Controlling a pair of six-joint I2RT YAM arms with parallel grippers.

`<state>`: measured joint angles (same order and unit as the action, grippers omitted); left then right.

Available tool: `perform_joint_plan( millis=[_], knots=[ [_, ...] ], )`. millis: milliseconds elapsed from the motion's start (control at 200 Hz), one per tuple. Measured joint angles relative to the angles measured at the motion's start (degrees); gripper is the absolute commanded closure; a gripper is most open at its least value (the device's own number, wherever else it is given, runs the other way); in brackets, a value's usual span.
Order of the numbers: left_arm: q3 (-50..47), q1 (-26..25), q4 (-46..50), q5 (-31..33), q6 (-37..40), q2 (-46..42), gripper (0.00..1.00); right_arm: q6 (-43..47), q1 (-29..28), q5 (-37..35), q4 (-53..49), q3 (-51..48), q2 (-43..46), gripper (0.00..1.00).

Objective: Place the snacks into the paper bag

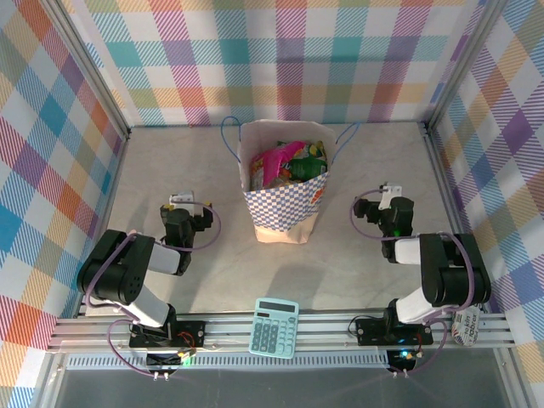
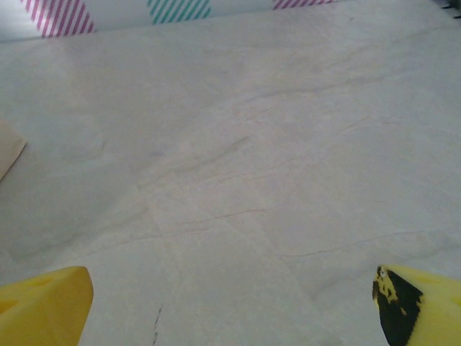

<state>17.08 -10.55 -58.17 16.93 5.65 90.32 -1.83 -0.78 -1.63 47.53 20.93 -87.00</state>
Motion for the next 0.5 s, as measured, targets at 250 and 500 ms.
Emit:
perform_joint_plan(
  millis=[250,500],
  knots=[
    [4.81,3.45,5.16,-0.98,-2.34,0.26,0.0,1.05,0.13,1.77,-1.33,1.79,-0.33,0.01],
    [5.38,4.7,7.45,-1.53,-3.74,0.26,0.0,1.05,0.24,2.36,-1.77,2.19,-0.33,0.01]
  ],
)
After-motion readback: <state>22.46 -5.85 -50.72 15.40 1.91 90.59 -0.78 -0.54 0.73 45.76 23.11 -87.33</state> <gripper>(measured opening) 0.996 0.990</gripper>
